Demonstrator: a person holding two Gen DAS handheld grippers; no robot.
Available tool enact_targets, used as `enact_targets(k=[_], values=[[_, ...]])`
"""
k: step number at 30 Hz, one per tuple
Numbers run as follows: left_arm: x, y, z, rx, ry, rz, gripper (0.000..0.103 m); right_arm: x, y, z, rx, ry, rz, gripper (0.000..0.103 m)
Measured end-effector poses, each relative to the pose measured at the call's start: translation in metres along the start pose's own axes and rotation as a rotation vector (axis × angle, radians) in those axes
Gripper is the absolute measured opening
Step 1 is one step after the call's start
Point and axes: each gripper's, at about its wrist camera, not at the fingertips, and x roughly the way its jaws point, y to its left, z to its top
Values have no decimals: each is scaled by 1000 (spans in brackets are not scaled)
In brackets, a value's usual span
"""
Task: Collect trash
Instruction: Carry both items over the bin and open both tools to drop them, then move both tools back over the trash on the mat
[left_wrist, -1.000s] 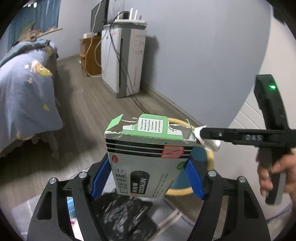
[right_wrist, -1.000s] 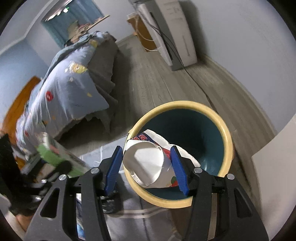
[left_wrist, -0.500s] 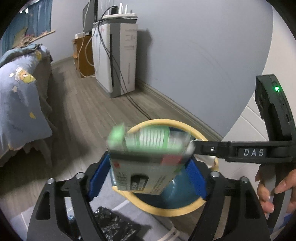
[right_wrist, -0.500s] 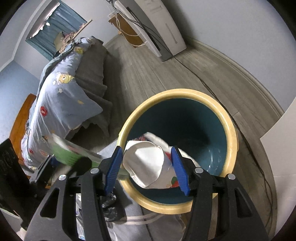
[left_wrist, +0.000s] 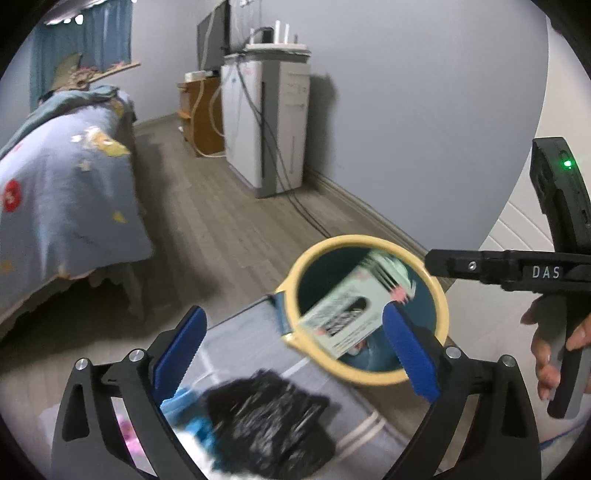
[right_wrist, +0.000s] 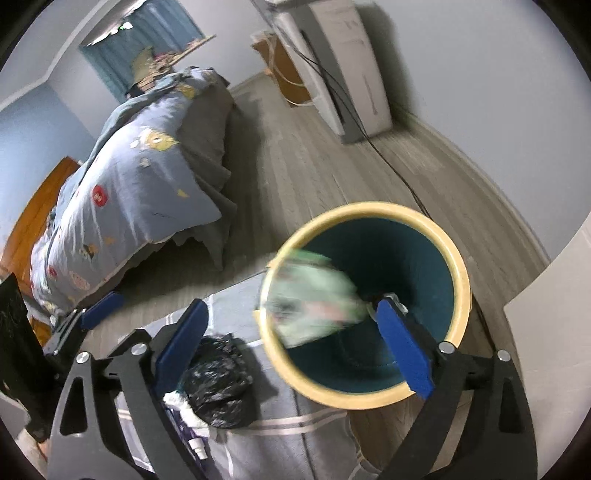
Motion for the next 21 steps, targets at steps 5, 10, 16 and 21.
enact_targets(k=[5, 10, 16, 21], values=[[-46, 29, -13, -35, -19, 37, 97, -24, 41, -9, -22, -42, 50, 96], [-88, 58, -31, -60, -32, 89, 97, -34, 77, -20, -47, -48, 96, 97], [-136, 96, -62, -114, -55, 136, 98, -41, 98, -29, -31, -50, 141, 97], [-156, 129, -95, -173, -56, 182, 98, -40, 110, -40, -8, -37, 135, 97]])
